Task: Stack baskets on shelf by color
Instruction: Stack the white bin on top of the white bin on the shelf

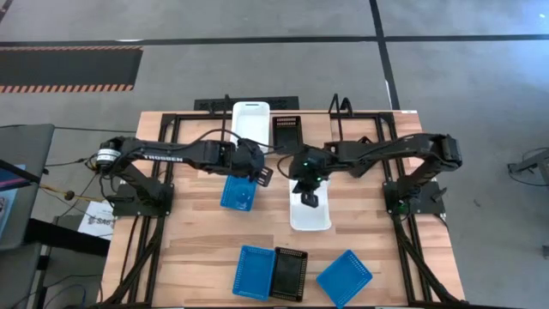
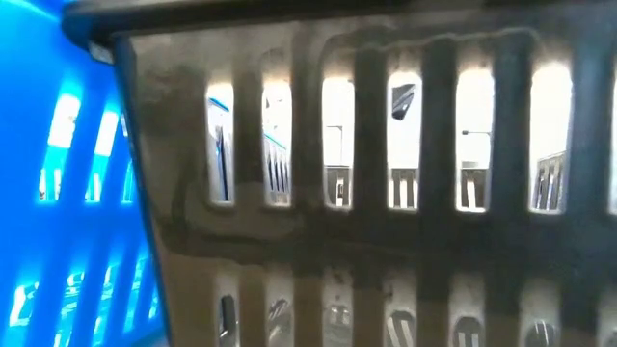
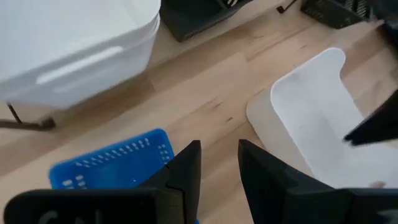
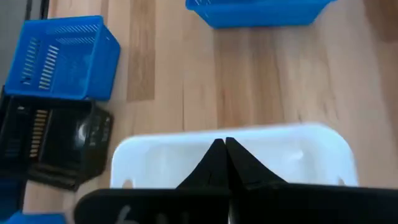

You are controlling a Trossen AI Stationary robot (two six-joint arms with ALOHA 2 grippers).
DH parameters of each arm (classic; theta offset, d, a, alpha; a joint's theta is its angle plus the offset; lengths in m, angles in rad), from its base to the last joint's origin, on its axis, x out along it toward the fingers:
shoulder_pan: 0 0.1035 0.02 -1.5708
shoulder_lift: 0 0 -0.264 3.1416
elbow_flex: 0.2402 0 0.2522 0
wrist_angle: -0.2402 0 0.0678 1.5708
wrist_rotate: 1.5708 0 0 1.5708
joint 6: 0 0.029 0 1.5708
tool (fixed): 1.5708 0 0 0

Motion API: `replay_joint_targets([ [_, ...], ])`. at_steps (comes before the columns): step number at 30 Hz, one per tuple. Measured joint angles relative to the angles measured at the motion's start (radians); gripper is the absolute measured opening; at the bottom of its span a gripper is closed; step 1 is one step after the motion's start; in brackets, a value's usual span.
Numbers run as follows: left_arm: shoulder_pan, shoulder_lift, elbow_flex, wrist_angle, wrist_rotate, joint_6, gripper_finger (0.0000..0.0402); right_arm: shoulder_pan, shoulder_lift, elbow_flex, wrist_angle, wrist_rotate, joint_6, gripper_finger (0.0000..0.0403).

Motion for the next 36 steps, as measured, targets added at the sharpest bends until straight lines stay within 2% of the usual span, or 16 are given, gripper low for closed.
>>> replay_joint_targets([
  [5, -0.045, 0.0, 0.0, 0.009, -0.04, -0.022, 0.0093, -0.009, -0.114, 0.001, -0.128, 0.126, -0.001, 0.0],
  [10, -0.058, 0.0, 0.0, 0.015, -0.059, -0.023, 0.0093, -0.035, -0.203, 0.001, -0.211, 0.133, 0.05, 0.0],
  [15, -0.058, 0.0, 0.0, 0.015, -0.06, -0.022, 0.0093, -0.011, -0.2, 0.001, -0.268, 0.133, 0.053, 0.0],
  [18, -0.058, 0.0, 0.0, 0.015, -0.06, -0.019, 0.0093, 0.01, -0.194, -0.025, -0.39, 0.142, 0.057, 0.0],
  [22, -0.058, 0.0, 0.0, 0.014, -0.06, -0.018, 0.0093, 0.024, -0.181, -0.089, -0.566, 0.216, 0.119, 0.0],
  [26, -0.058, 0.0, 0.0, 0.023, -0.061, -0.003, 0.0093, 0.041, -0.167, -0.202, -0.513, 0.215, 0.156, 0.0],
  [31, -0.058, 0.0, 0.0, 0.021, -0.06, -0.002, 0.0093, 0.06, -0.16, -0.326, -0.319, 0.194, 0.211, 0.0],
  [36, -0.058, 0.0, 0.0, 0.022, -0.06, -0.001, 0.0093, 0.058, -0.15, -0.379, -0.179, 0.194, 0.24, 0.0],
])
